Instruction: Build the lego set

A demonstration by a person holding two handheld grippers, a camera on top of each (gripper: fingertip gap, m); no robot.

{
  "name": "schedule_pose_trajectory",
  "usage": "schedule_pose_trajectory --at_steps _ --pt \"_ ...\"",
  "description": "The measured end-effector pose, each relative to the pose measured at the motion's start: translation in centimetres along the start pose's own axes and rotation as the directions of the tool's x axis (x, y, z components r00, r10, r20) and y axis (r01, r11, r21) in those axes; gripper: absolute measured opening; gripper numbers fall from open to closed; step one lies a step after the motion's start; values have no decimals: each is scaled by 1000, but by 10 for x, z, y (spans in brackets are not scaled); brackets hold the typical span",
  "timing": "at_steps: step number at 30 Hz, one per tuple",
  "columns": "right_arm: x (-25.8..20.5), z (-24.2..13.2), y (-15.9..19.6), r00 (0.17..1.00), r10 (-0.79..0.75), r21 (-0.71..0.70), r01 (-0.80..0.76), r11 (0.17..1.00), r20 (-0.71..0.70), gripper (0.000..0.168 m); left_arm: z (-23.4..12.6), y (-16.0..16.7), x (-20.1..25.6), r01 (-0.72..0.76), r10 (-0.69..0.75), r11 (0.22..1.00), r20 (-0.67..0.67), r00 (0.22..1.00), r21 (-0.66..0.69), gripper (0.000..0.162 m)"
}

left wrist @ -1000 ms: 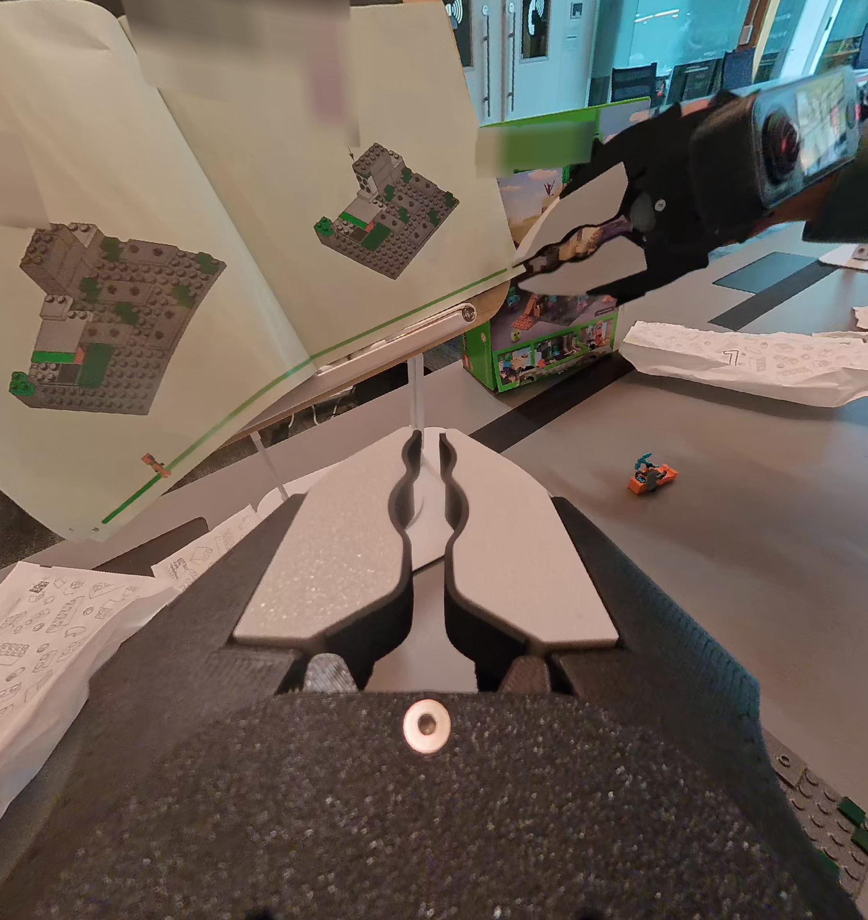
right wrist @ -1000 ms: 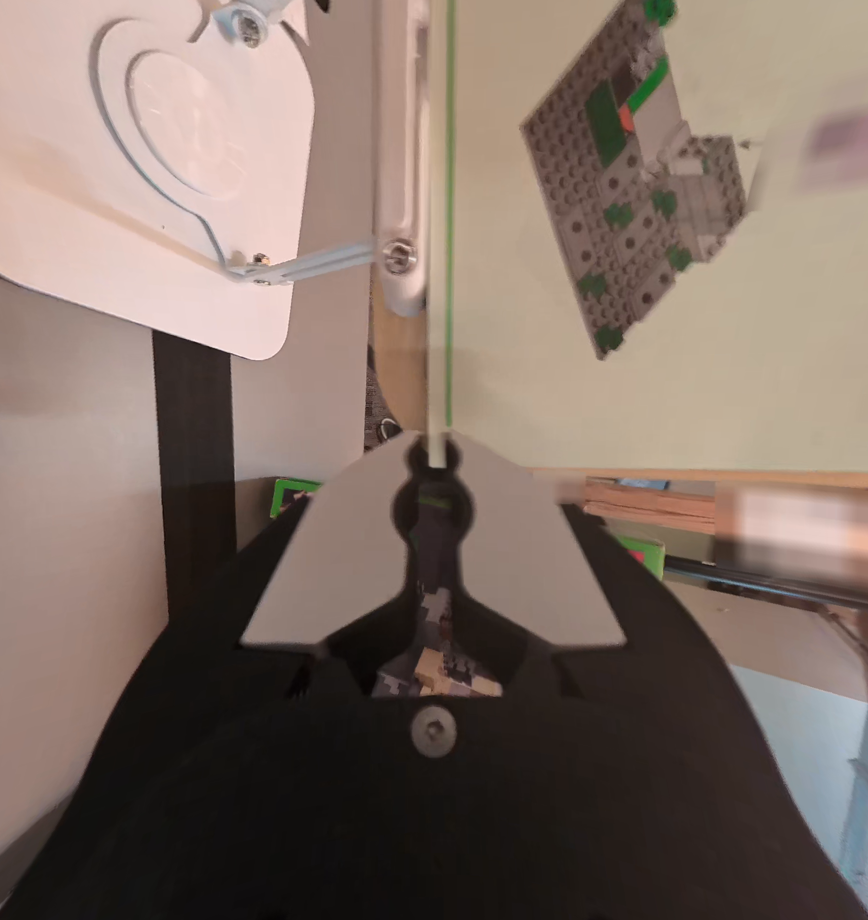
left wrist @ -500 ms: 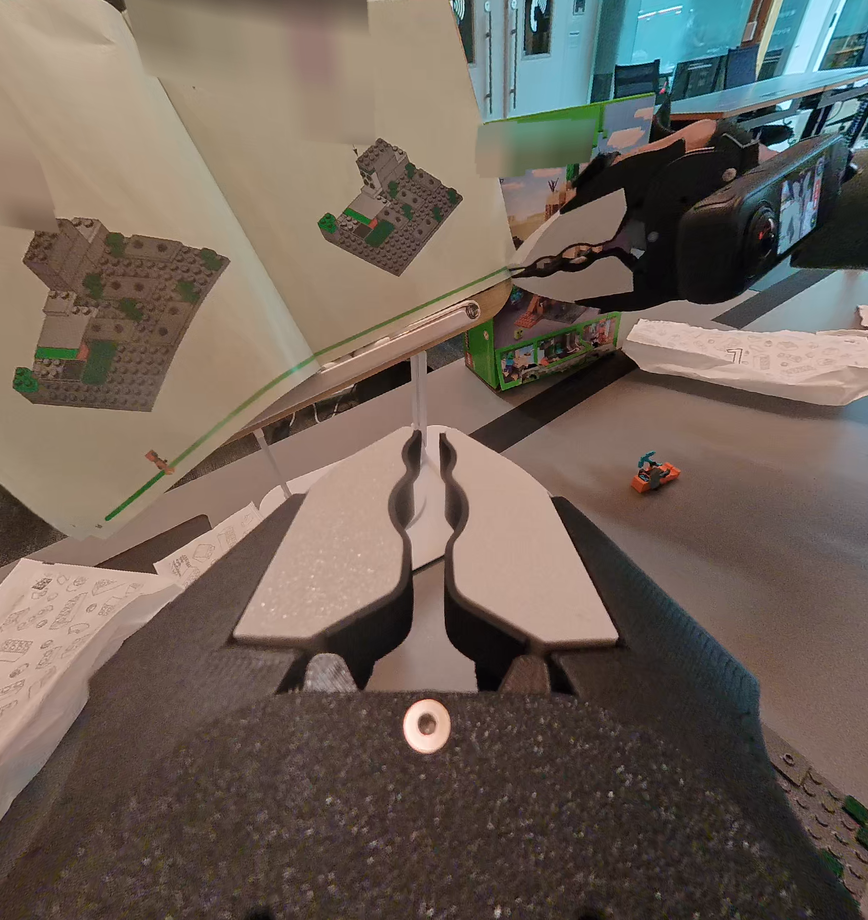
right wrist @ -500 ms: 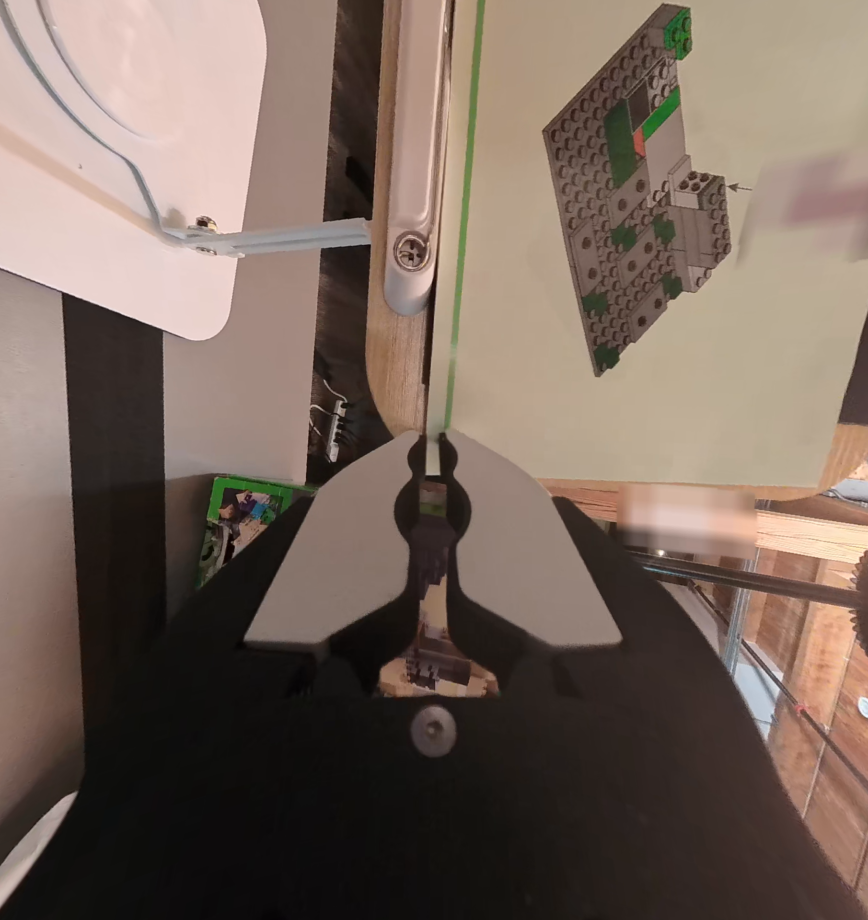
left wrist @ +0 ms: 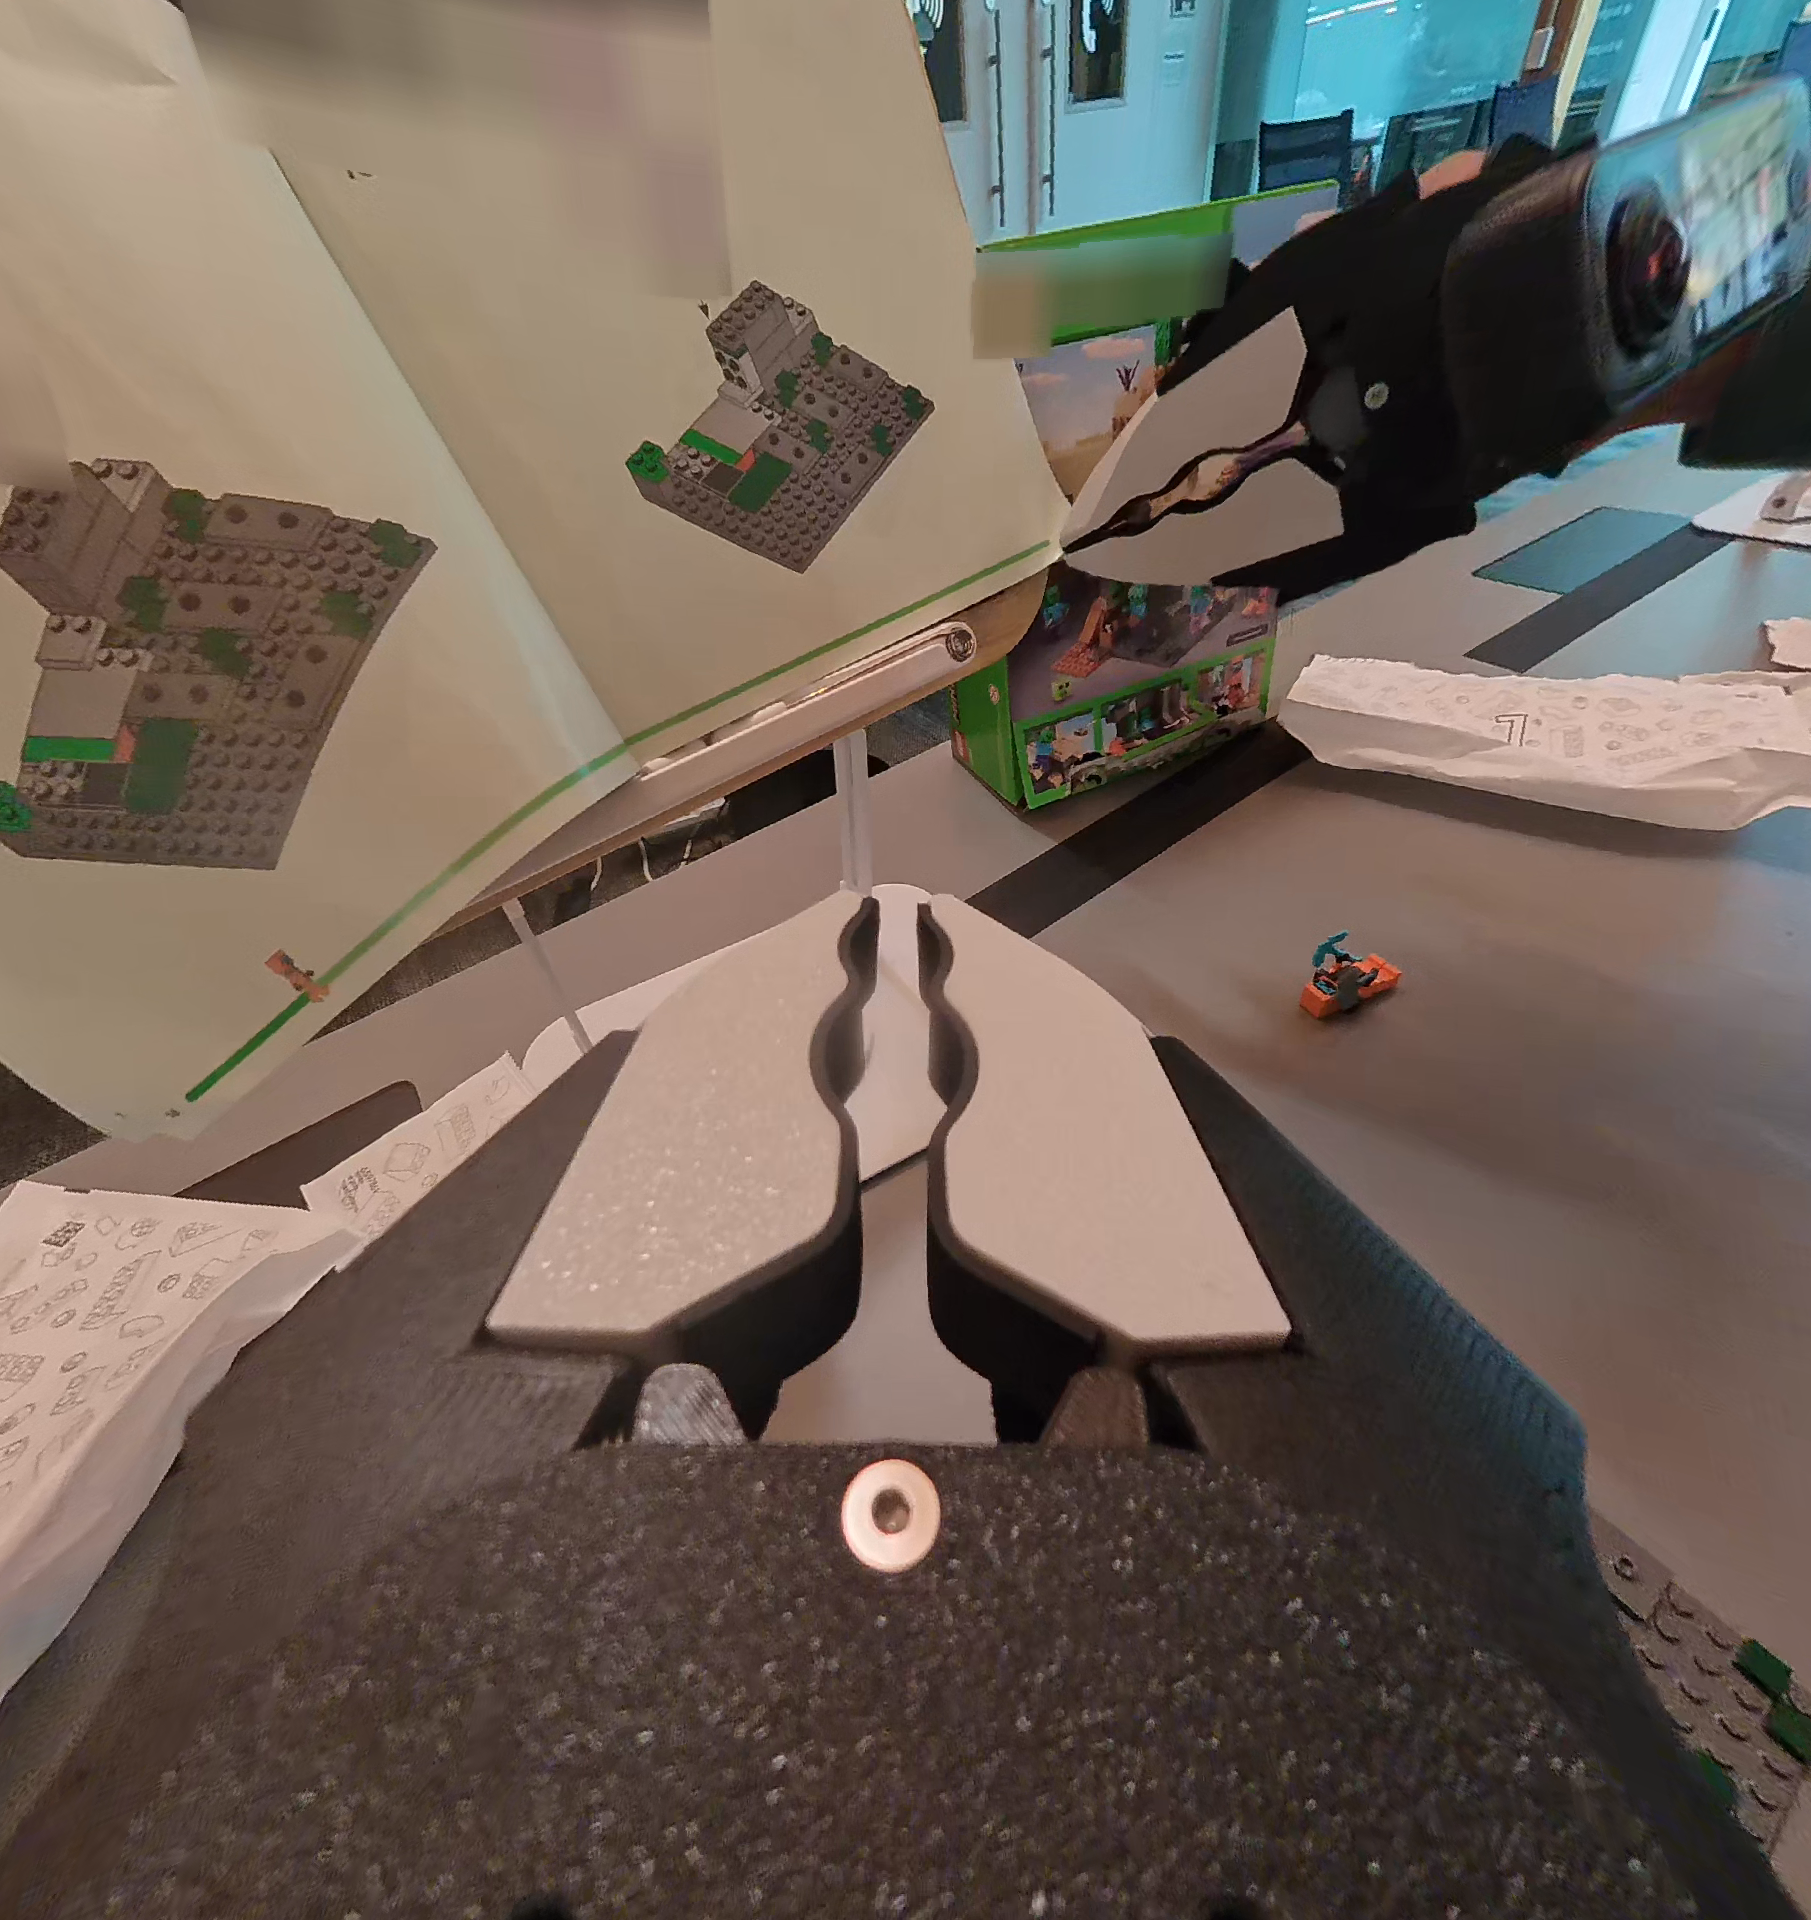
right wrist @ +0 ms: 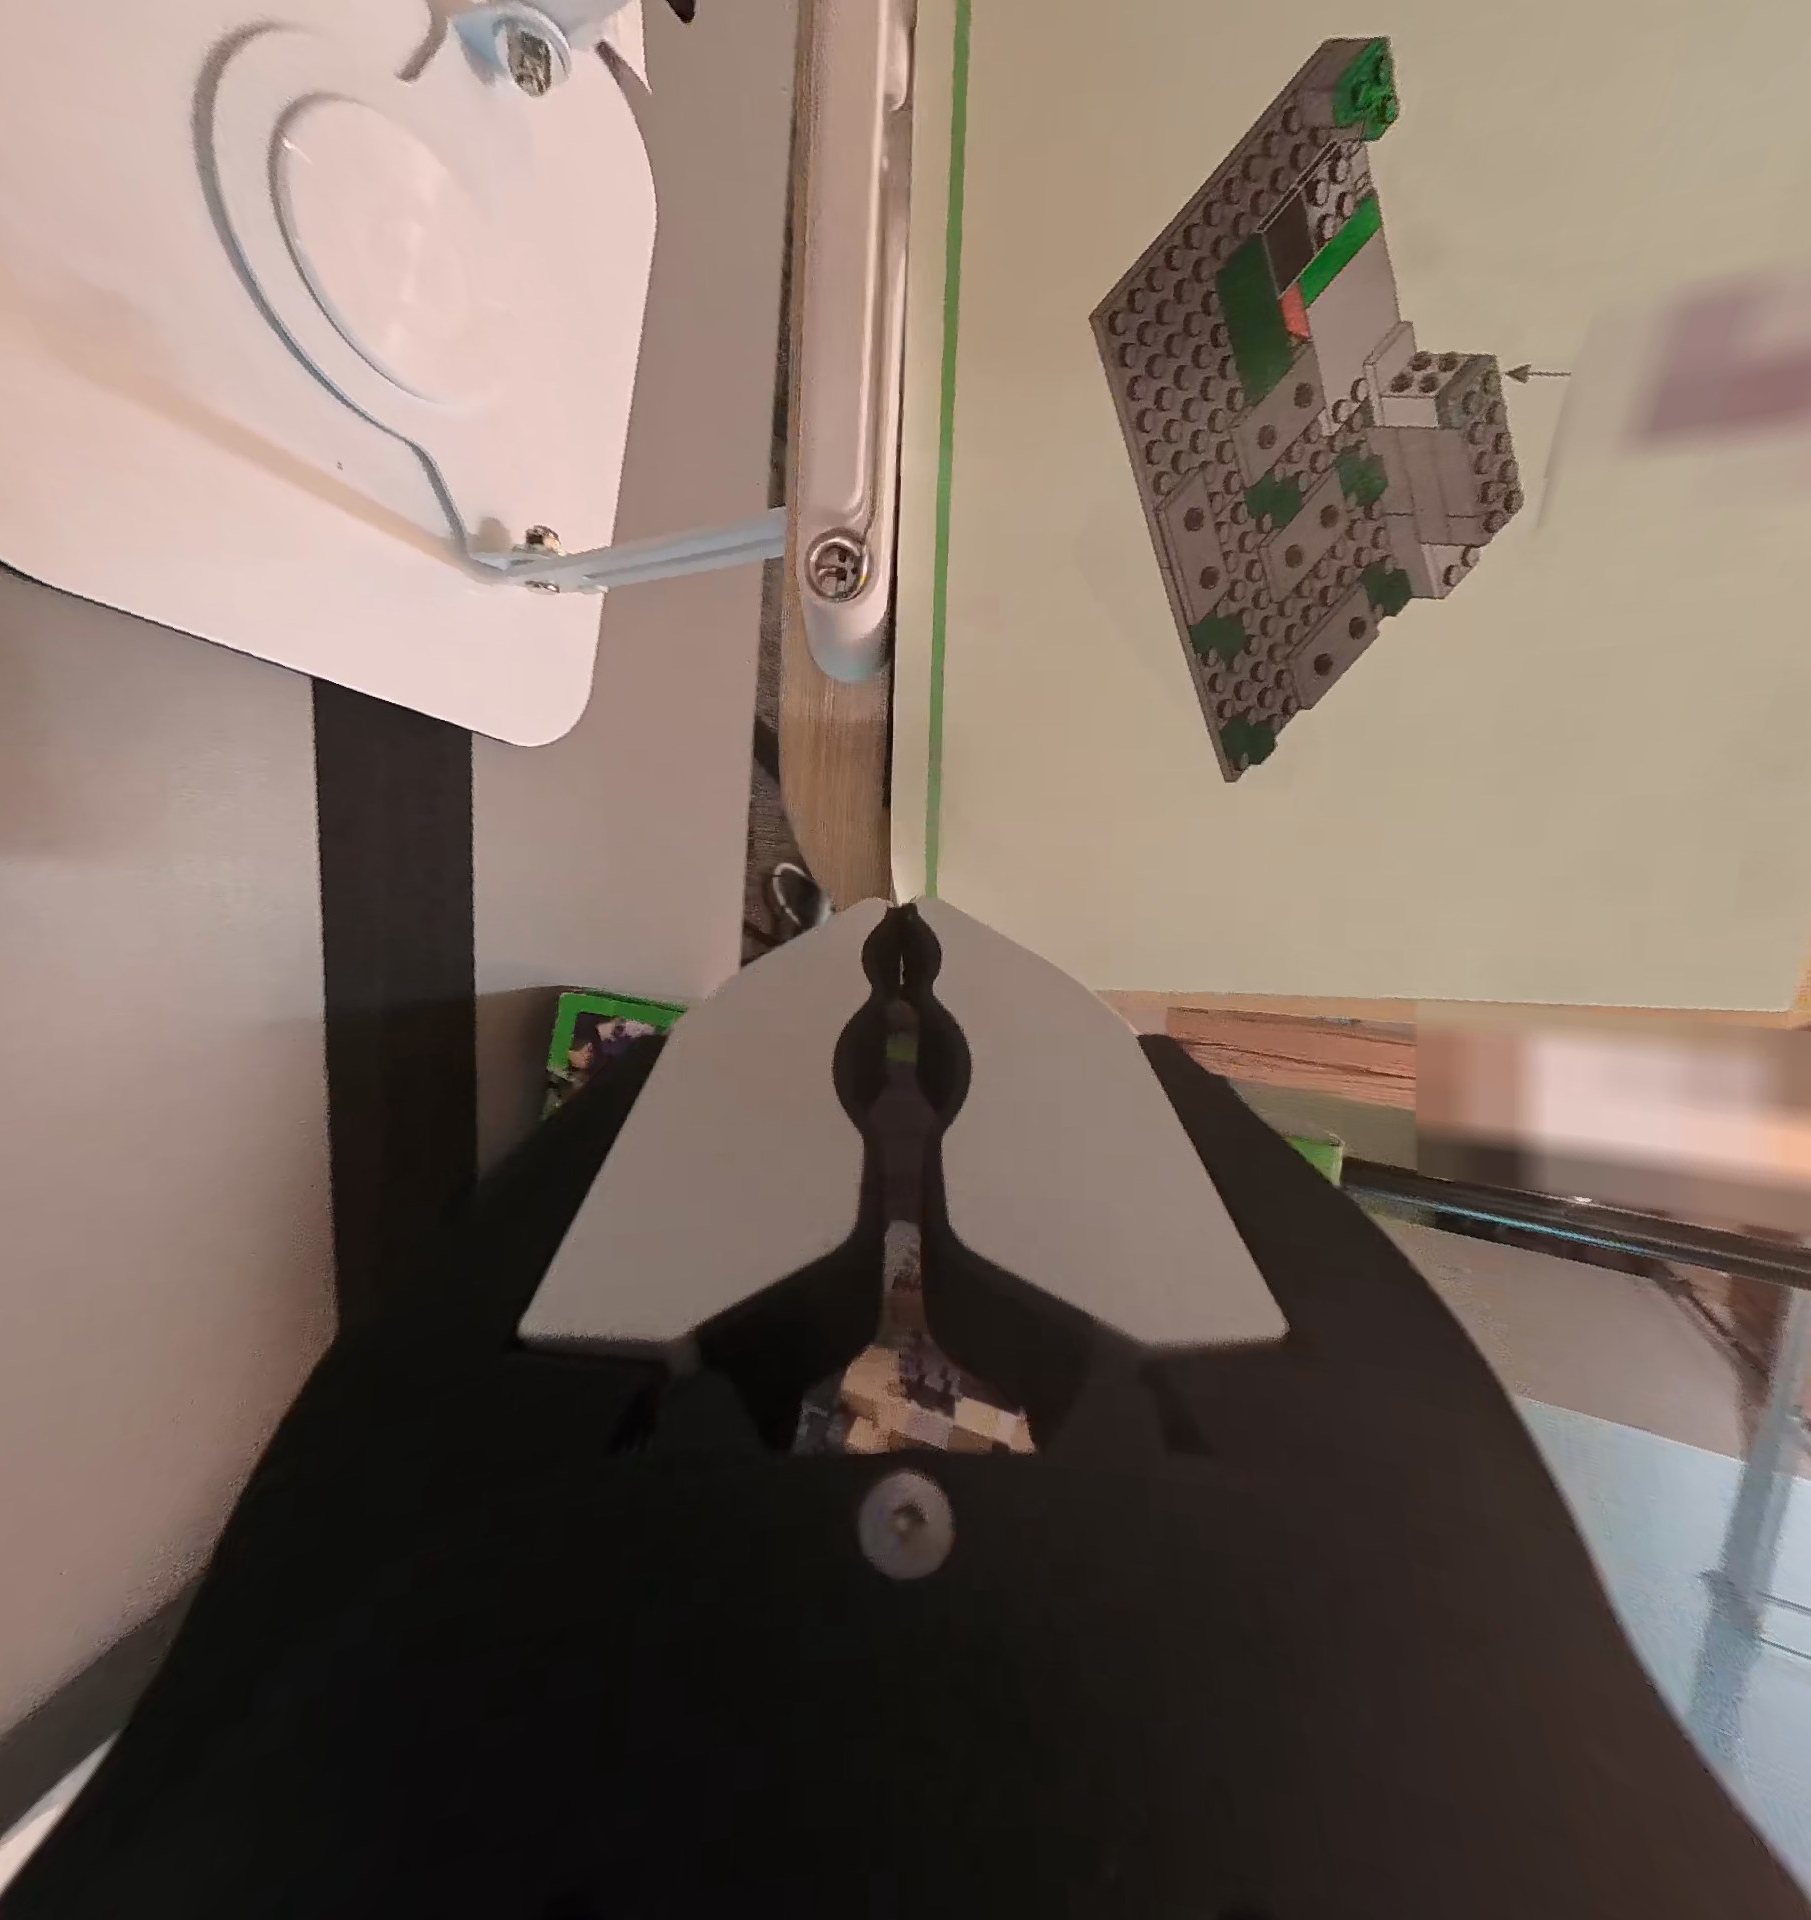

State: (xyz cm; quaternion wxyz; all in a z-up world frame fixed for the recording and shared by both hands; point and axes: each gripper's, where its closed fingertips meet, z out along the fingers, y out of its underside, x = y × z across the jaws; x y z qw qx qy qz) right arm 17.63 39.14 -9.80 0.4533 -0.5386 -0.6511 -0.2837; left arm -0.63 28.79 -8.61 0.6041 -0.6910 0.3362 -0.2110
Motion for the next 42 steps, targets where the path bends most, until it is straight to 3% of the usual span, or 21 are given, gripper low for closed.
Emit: schedule_pose_trajectory --at_steps 14,25,33,34,36,42 --pt "10 -24 -25 989 97 49 -103 993 114 0 9 -1 15 -22 22 1000 -37 999 -8 10" --pt "26 -40 -57 986 130 135 -143 980 101 0 70 -28 24 -259 259 966 -43 965 12 23" --pt "15 -33 -13 989 148 69 -148 987 0 0 115 -29 34 -405 403 914 -55 913 -27 23" --pt "10 -31 -8 986 169 75 -168 983 -6 13 122 -29 35 -429 427 902 -57 902 -35 23" --pt "4 -27 0 980 196 93 -192 977 -32 16 134 -29 37 -465 461 883 -66 885 -61 24" --pt "-3 -9 8 988 91 128 -75 989 -127 17 160 -35 35 -503 501 857 -47 864 -116 23"
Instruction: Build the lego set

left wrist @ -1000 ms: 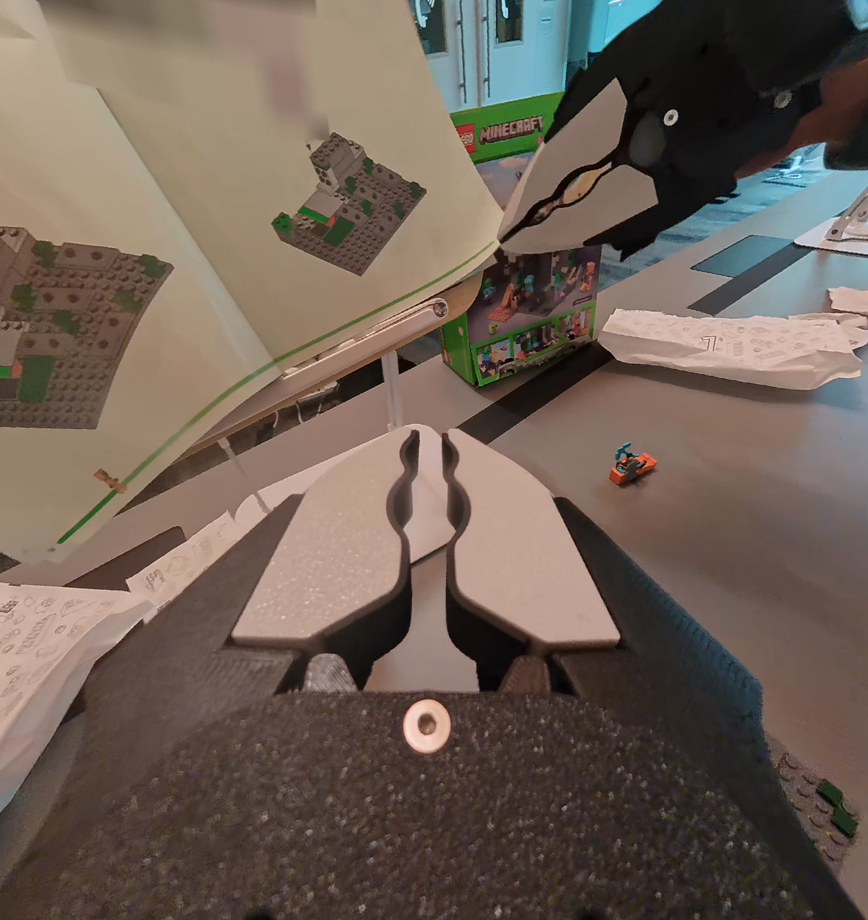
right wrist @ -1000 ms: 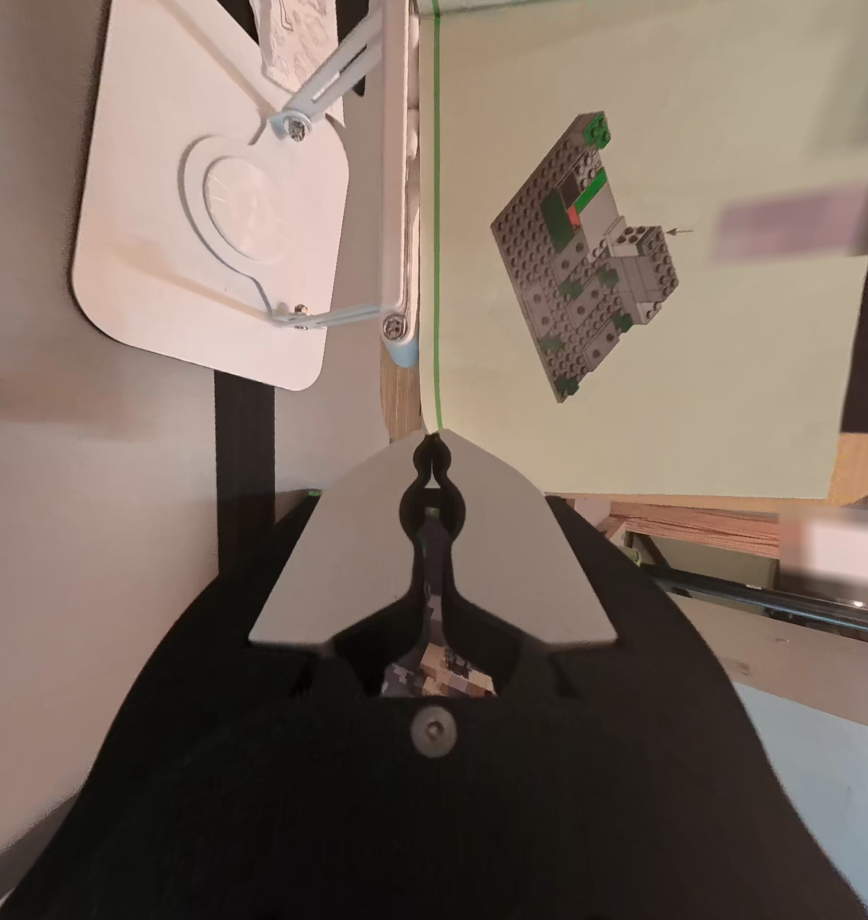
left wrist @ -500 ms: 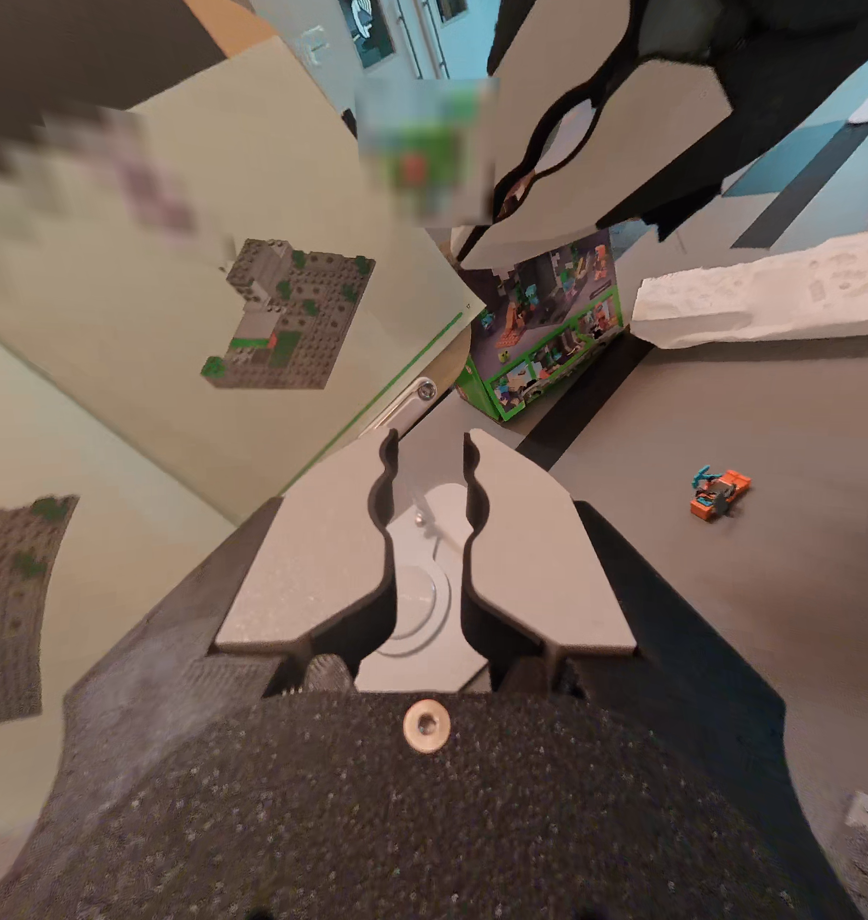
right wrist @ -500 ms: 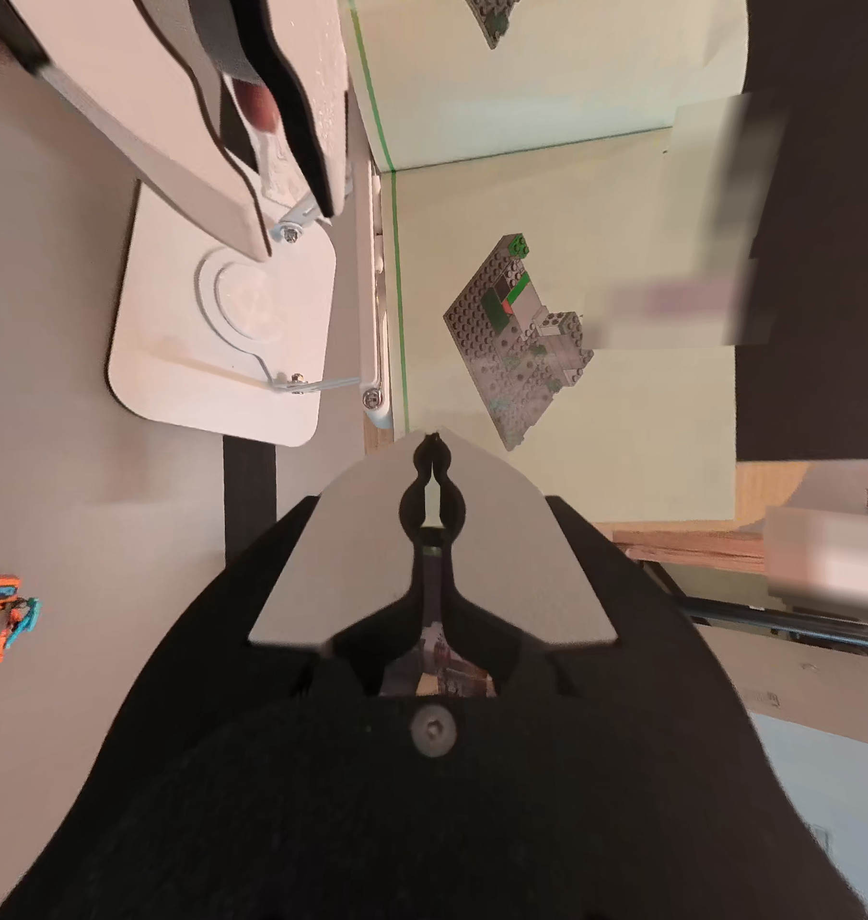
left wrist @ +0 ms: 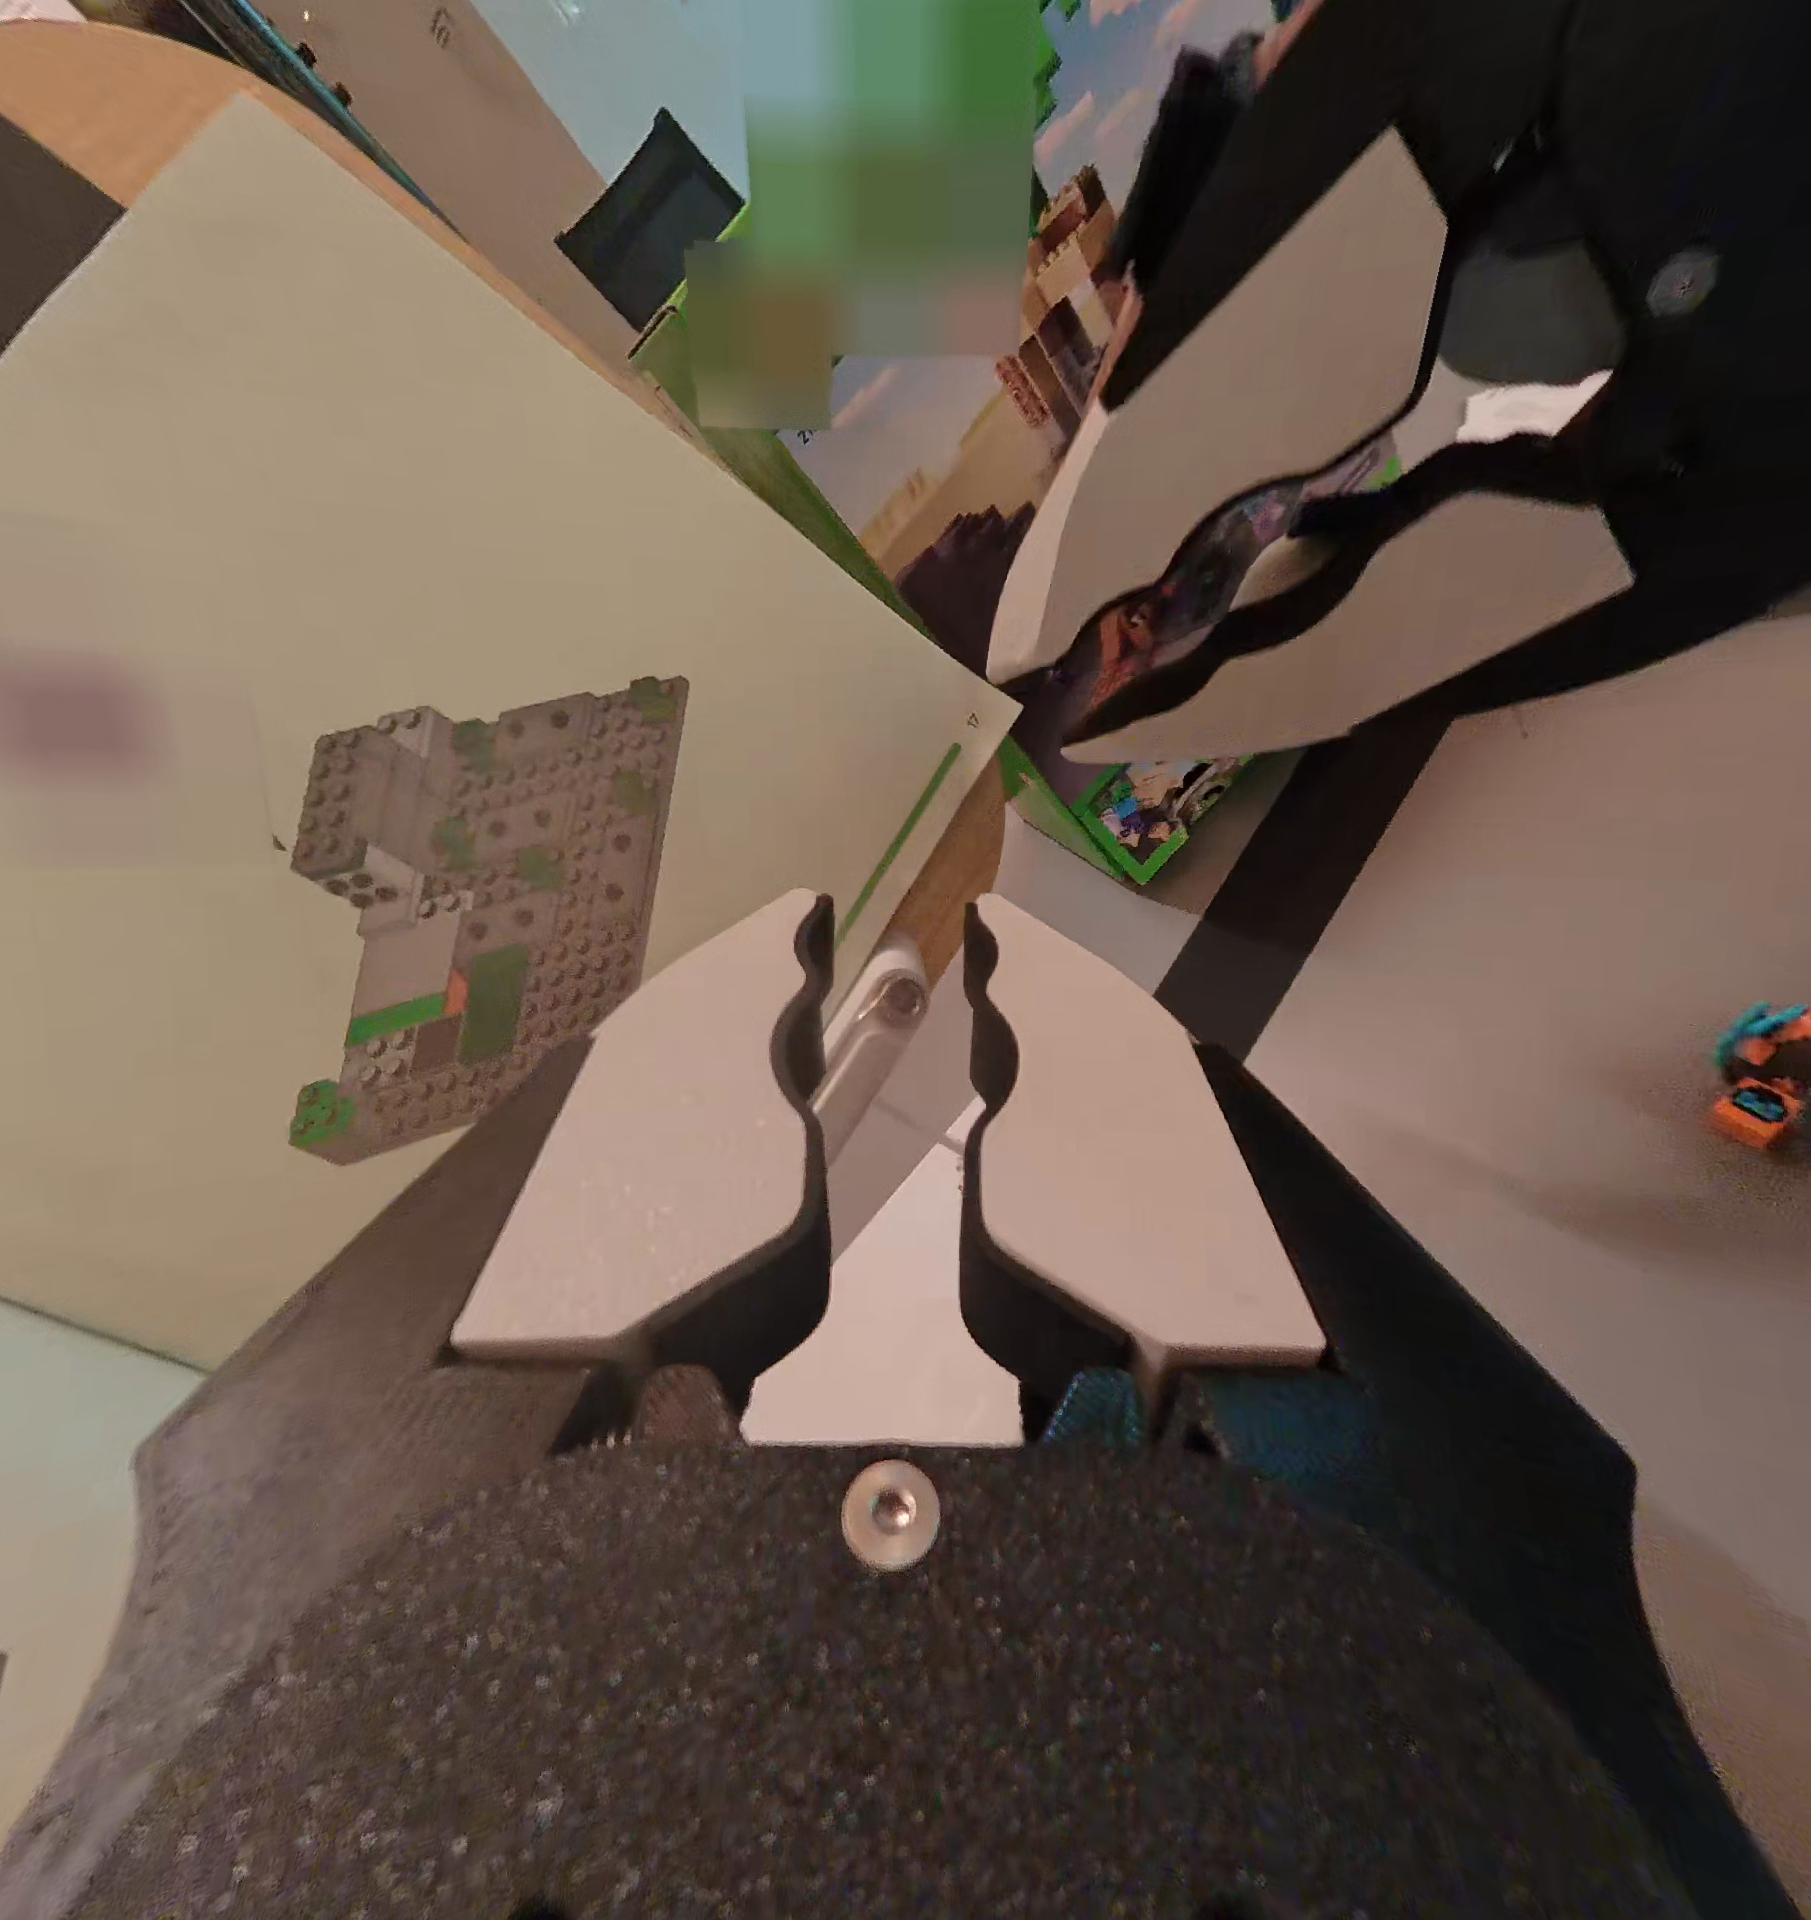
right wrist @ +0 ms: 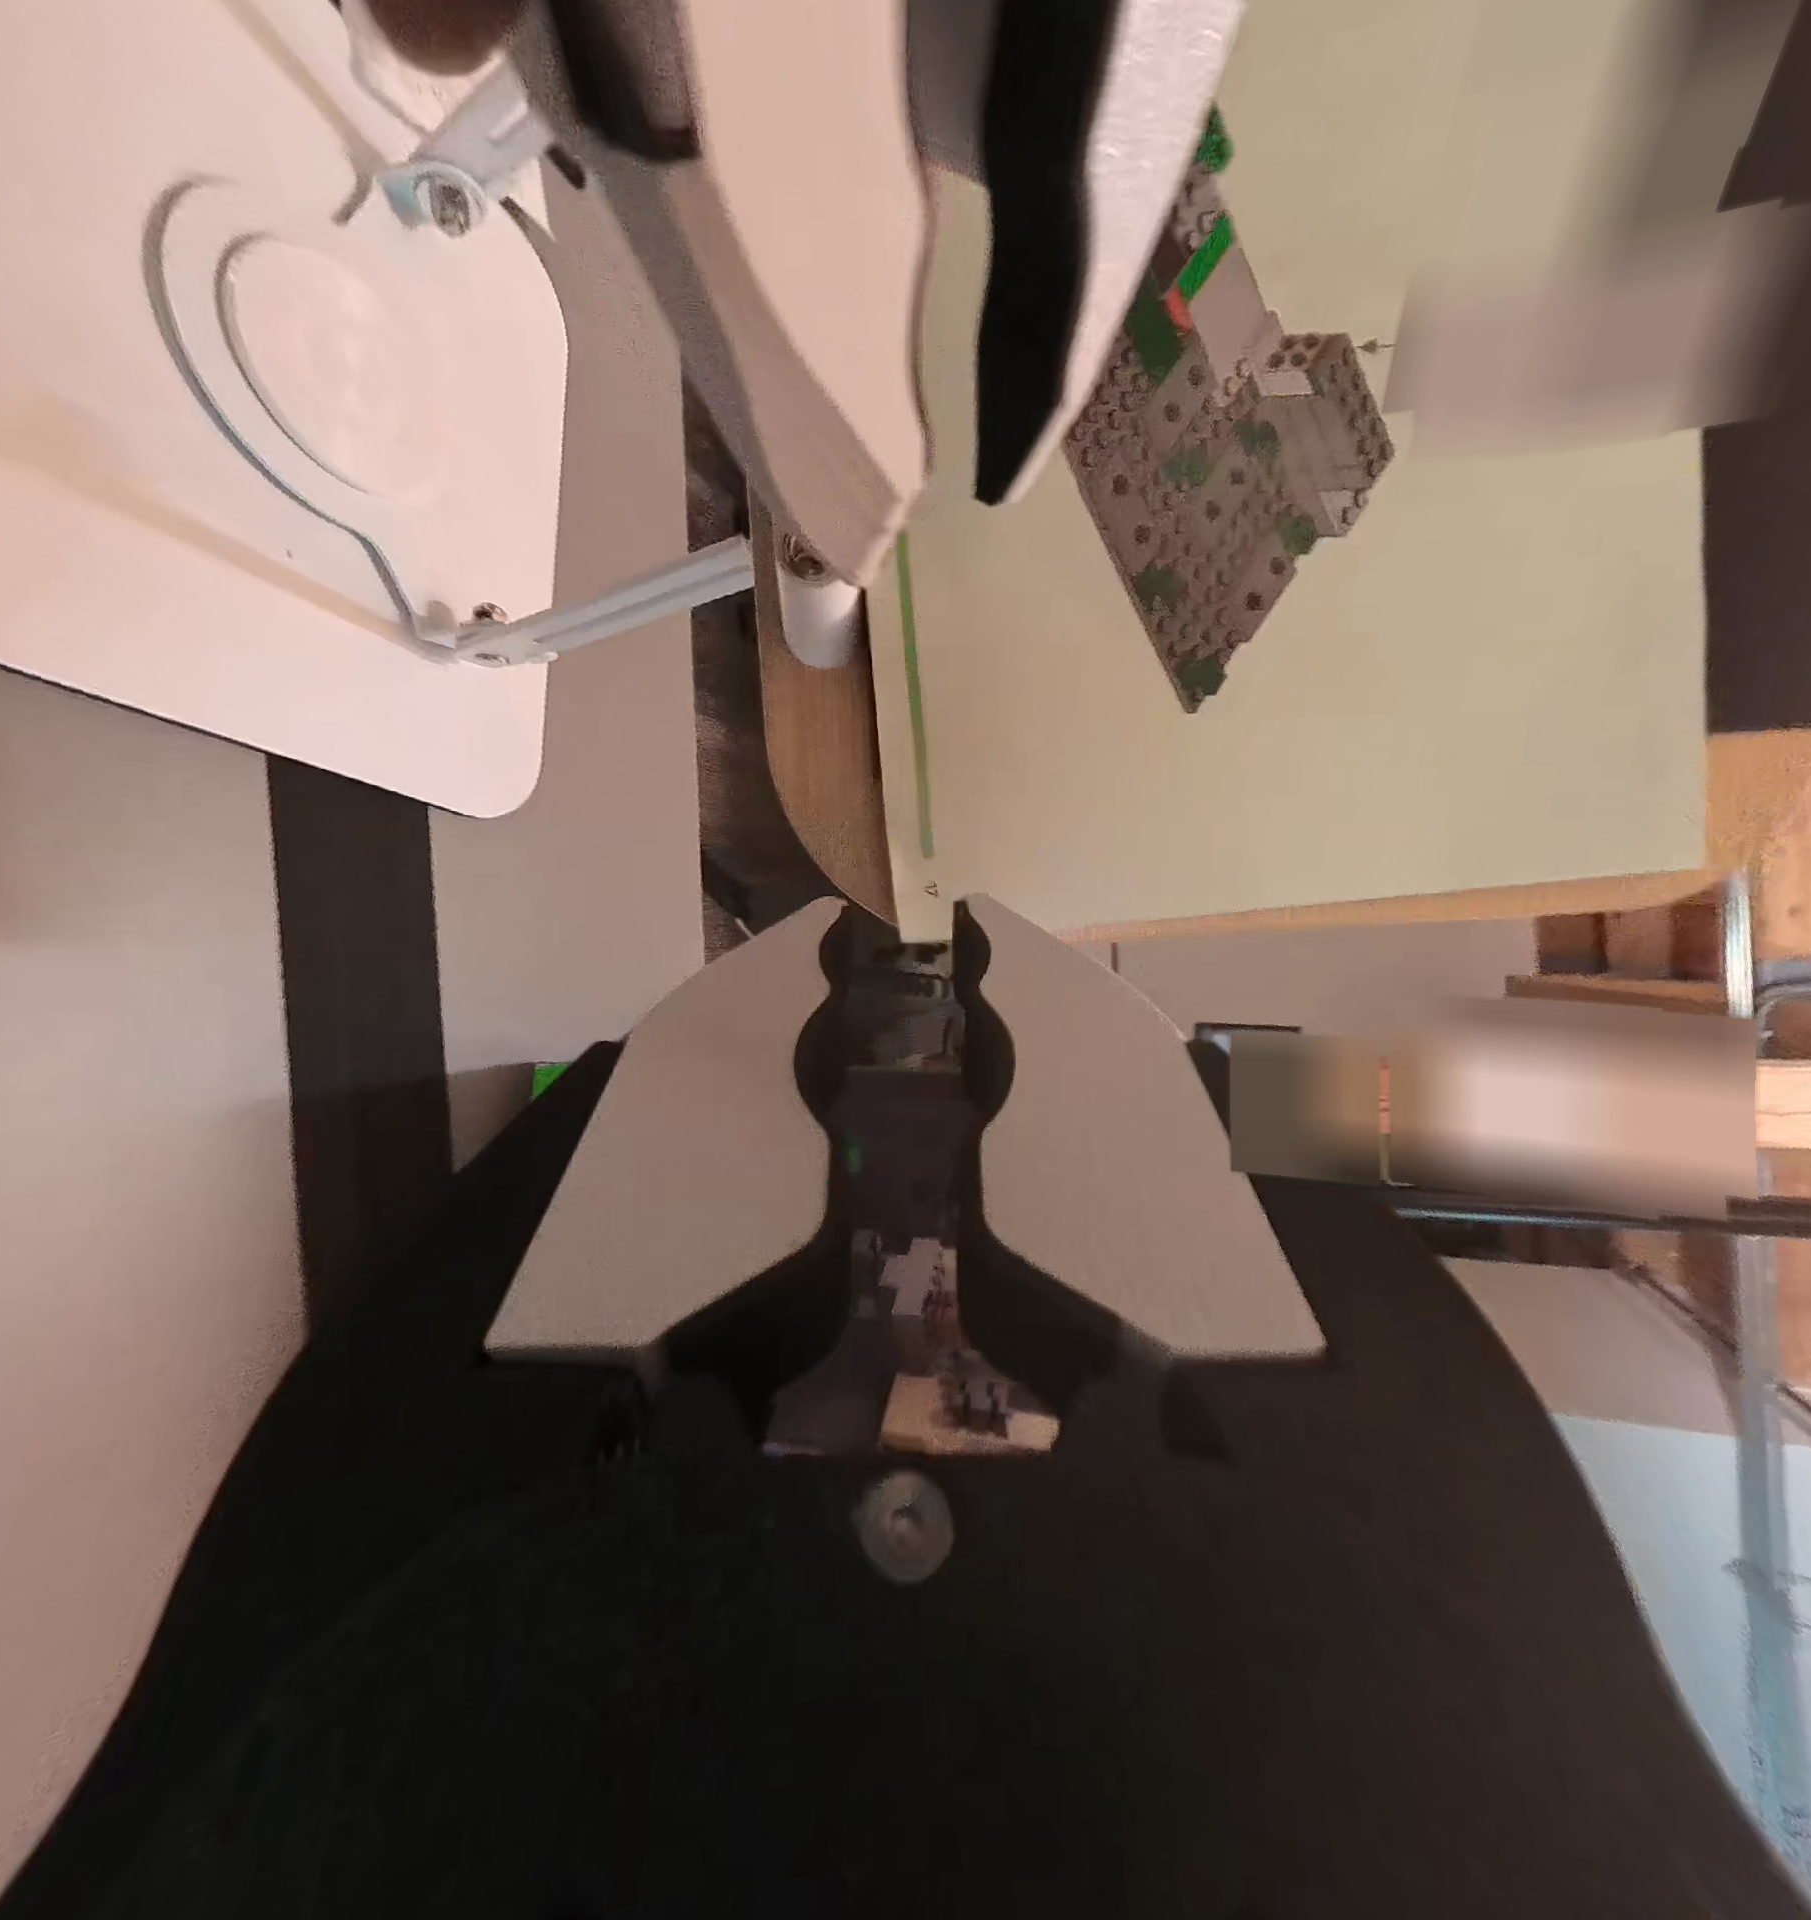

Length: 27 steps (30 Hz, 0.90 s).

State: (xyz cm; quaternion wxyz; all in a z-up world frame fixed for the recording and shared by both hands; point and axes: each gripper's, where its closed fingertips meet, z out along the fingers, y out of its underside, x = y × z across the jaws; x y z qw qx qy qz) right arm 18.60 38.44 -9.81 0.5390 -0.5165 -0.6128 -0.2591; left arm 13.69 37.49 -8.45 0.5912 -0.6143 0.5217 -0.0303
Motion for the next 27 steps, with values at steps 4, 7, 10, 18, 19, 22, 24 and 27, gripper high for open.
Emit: schedule_pose_trajectory --at_steps 4,7,10,18,19,22,24,27 --pt "-3 14 8 995 -99 -8 99 995 -26 14 6 3 1 27 -27 999 5 1000 -32 23" --pt "0 17 10 991 -123 4 123 992 -48 4 4 9 4 36 -36 998 11 999 -48 22" --pt "0 17 10 988 -147 2 148 989 -41 0 -4 15 6 69 -68 996 14 998 -56 22" --pt "0 5 1 994 -101 8 101 995 48 0 -39 39 6 199 -198 979 30 980 -47 20" --pt "1 3 -1 994 -82 13 81 997 66 0 -43 41 6 207 -206 977 30 978 -42 20" --pt "4 -5 -9 993 -8 30 5 1000 115 0 -48 46 5 211 -210 977 28 977 -28 20" --pt "5 -9 -15 988 44 40 -50 998 151 0 -49 47 5 208 -208 978 23 978 -26 22" --pt "8 -15 -26 972 118 58 -132 990 203 0 -50 42 4 208 -208 978 14 978 -4 23"
